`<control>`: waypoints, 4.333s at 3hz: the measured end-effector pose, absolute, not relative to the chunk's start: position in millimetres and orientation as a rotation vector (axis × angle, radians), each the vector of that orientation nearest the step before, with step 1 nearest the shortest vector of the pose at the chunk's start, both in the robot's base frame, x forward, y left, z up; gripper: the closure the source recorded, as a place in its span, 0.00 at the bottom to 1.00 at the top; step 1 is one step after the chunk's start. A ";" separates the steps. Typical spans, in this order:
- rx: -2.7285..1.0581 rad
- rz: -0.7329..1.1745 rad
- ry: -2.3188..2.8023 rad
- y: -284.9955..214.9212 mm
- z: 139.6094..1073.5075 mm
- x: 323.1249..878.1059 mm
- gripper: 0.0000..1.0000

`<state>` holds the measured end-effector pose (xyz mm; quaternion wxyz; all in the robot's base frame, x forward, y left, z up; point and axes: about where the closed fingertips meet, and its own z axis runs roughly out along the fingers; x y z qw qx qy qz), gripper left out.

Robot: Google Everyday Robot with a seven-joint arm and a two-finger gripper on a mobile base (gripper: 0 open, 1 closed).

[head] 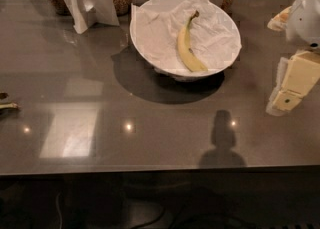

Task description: Pick banana from white bowl

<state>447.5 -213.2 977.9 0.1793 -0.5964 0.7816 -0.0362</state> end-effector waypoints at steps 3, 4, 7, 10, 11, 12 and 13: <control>-1.502 -0.052 2.065 -165.2 978.4 536.4 0.00; -1.458 -0.016 2.015 -141.0 979.7 572.5 0.00; -1.357 0.027 1.984 -131.7 973.6 603.2 0.00; -1.188 0.056 1.987 -111.4 945.3 667.2 0.29; -1.144 0.061 2.037 -111.6 925.3 674.6 0.27; -1.095 0.076 2.093 -111.6 906.9 678.4 0.34; -1.063 0.113 2.136 -110.3 889.4 682.7 0.35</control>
Offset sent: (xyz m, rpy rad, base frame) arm 0.0920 0.0448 -0.0010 0.1878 -0.1698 -0.0368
